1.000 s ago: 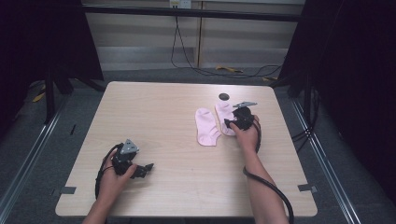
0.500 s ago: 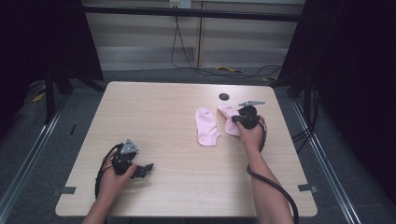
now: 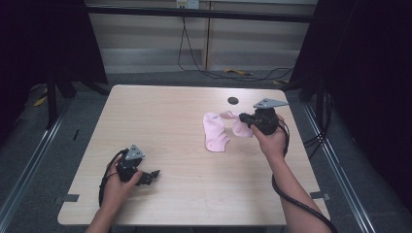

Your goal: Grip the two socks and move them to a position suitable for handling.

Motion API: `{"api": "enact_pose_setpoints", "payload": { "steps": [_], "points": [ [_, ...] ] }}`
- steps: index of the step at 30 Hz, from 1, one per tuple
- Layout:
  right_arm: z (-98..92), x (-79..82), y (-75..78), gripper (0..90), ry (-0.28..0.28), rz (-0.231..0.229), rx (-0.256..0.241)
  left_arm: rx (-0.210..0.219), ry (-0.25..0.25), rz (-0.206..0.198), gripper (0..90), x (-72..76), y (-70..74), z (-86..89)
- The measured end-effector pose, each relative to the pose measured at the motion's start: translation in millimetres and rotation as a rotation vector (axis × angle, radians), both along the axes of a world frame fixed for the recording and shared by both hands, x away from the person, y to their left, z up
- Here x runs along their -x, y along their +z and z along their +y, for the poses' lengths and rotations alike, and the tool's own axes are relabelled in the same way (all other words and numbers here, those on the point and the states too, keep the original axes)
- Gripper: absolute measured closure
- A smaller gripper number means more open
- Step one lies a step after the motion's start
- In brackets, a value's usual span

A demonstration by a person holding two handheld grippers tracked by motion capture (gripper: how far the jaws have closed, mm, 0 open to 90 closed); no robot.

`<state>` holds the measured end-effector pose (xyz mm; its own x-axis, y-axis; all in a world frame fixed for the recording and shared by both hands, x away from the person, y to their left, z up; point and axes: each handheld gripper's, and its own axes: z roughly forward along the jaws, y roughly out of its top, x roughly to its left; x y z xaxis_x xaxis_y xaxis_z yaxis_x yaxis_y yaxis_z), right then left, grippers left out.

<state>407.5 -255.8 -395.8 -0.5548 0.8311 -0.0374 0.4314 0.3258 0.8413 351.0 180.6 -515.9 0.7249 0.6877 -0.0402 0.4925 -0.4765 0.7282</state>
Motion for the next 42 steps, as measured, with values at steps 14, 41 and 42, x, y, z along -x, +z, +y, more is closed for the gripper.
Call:
{"api": "enact_pose_setpoints", "payload": {
  "steps": [14, 41, 42],
  "points": [
    [80.1, 103.1, -8.7, 77.7, 0.440, 0.009, -0.024, -0.007, -0.004, 0.000, 7.4, -0.1, 0.3, 0.5],
    [72.1, -0.8, -73.4, 49.4, -0.010, 0.097, 0.054, 0.000, 0.000, 0.000, 7.4, 0.0, 0.0, 0.0],
    [74.1, -5.7, -75.5, 49.4, -0.016, 0.108, 0.056, -0.001, 0.000, 0.000, 7.4, 0.0, 0.0, 0.0]
  ]
}}
